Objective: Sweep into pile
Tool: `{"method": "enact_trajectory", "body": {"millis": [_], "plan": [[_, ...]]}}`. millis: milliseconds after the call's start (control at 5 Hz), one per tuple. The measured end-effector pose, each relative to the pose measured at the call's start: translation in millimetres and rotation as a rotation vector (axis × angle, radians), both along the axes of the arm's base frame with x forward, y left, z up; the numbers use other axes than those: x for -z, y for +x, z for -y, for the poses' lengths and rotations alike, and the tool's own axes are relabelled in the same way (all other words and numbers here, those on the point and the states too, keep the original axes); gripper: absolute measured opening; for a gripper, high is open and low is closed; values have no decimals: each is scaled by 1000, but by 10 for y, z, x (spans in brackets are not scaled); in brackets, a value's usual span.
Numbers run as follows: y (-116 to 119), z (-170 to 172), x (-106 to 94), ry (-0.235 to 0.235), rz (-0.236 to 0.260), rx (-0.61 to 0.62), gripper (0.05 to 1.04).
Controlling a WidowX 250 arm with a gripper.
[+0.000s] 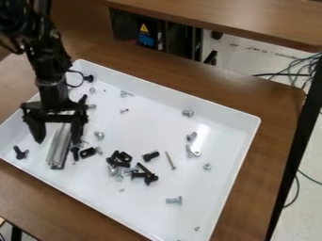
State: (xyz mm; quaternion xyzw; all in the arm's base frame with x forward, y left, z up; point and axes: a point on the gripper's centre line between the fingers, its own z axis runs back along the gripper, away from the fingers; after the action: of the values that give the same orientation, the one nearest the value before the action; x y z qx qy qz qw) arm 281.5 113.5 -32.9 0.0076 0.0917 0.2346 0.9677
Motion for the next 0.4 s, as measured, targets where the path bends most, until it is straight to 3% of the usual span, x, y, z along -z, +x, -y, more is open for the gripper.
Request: {"method": "enact_trajectory", "body": {"millis": [200,400], "plan": [[91,-9,119,-19,-4,25,630],[104,2,143,-8,6,24,378]]}}
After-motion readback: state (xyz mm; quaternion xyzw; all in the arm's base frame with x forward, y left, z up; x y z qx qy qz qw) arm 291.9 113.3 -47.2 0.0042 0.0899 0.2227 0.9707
